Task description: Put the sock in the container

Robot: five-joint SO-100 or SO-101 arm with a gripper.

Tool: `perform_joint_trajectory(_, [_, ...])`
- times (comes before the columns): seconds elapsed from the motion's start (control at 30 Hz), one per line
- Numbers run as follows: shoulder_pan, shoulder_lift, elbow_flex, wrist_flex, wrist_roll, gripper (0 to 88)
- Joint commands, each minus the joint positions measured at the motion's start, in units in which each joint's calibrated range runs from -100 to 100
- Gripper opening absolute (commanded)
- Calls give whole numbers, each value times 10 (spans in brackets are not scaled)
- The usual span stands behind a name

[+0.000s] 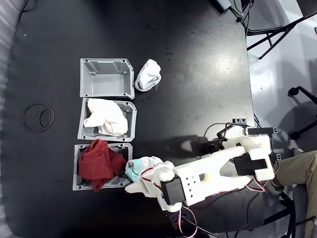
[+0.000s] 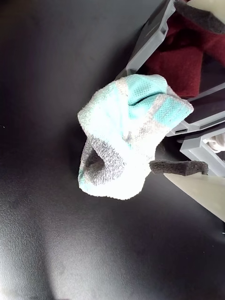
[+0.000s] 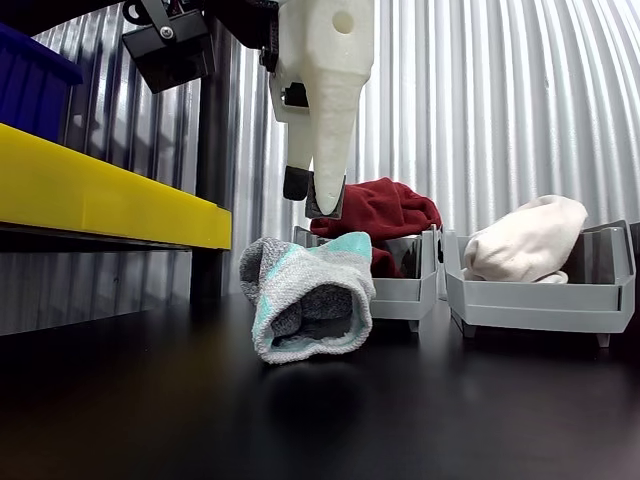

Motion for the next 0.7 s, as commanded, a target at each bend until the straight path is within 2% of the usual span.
perform_joint_trajectory(0.0, [4,-4,-15,12,3,463])
perform_joint_trajectory(0.43, [10,72,-34,24,5,463])
perform_joint_trajectory(0.67, [0,76,-37,22,25,462])
